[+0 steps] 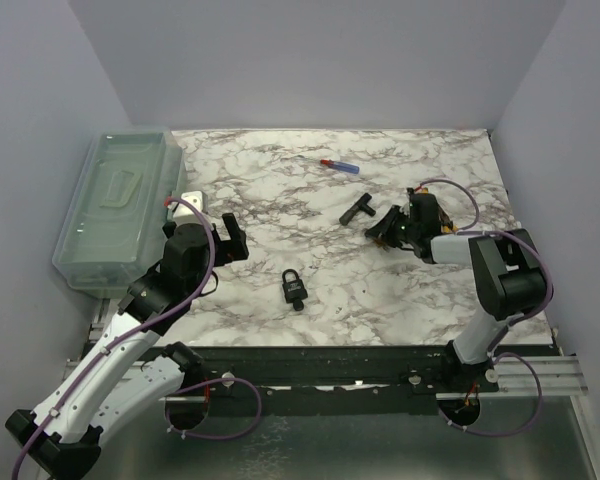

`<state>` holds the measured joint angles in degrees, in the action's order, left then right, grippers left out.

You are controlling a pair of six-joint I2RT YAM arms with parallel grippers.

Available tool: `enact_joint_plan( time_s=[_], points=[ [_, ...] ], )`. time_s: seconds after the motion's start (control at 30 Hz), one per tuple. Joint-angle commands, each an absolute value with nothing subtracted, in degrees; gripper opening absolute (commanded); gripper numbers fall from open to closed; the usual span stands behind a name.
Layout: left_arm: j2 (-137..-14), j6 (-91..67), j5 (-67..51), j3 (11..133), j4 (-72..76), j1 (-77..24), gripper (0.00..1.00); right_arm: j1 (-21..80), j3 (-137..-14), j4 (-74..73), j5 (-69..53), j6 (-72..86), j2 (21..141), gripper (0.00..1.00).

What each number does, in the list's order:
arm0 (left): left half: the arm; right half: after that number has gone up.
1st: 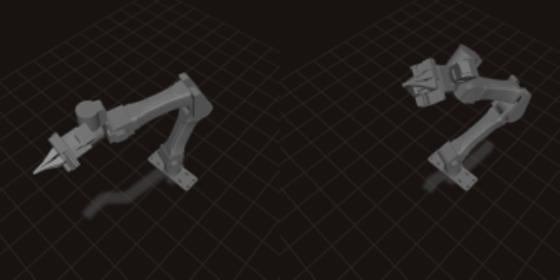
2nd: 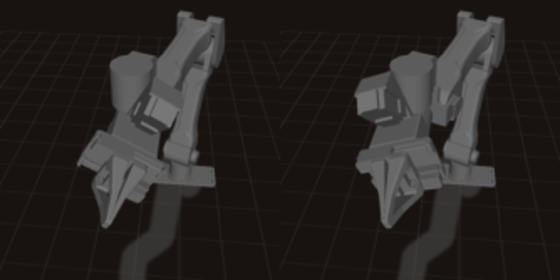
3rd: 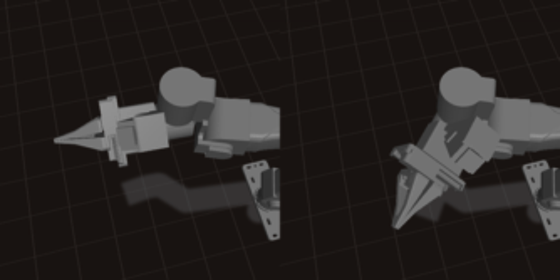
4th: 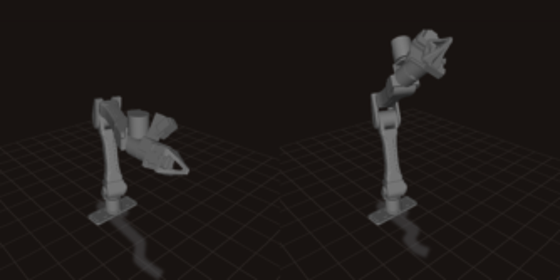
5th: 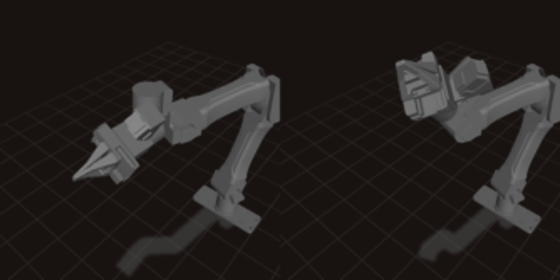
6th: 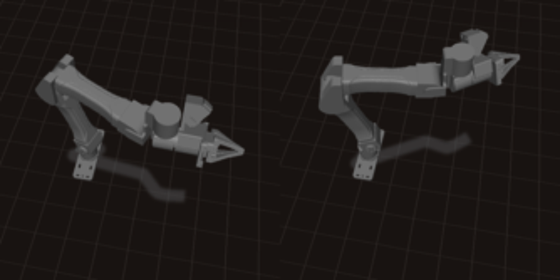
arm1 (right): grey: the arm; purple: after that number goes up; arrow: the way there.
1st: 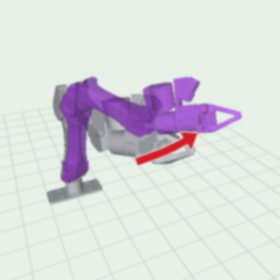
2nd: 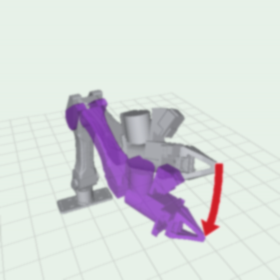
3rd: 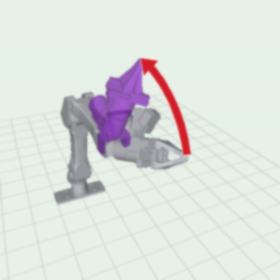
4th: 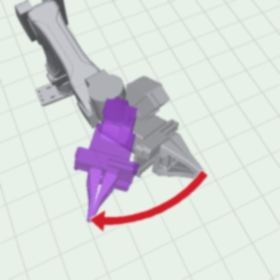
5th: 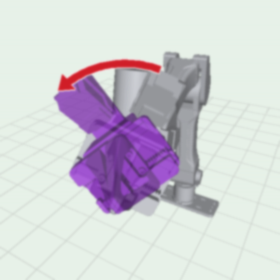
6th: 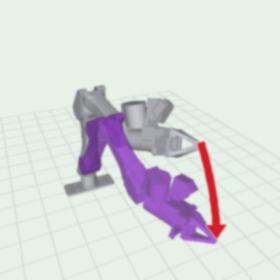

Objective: Unlock with the key

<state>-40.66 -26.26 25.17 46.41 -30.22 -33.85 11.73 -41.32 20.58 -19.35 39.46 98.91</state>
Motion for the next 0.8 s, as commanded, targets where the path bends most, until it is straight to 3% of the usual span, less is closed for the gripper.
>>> enact_joint_plan(
  time_s=[0.0, 0.33, 0.53, 0.77],
  points=[
    [-40.7, -25.4, 24.0, 45.8, -29.2, -33.4, 0.99, 12.4, -42.3, 21.9, -19.6, 39.3, 100.9, 0.11],
    [-41.0, -25.4, 23.8, 45.7, -29.1, -33.2, 0.99, 12.8, -43.5, 20.6, -18.3, 38.4, 102.4, 0.11],
    [-41.4, -25.2, 23.4, 45.5, -28.8, -33.2, 0.99, 12.8, -44.6, 16.5, -18.6, 37.2, 95.9, 0.14],
    [-43.1, -25.1, 21.8, 45.5, -28.6, -33.1, 0.99, 13.0, -48.0, 7.5, -19.4, 34.7, 83.9, 0.36]
  ],
)
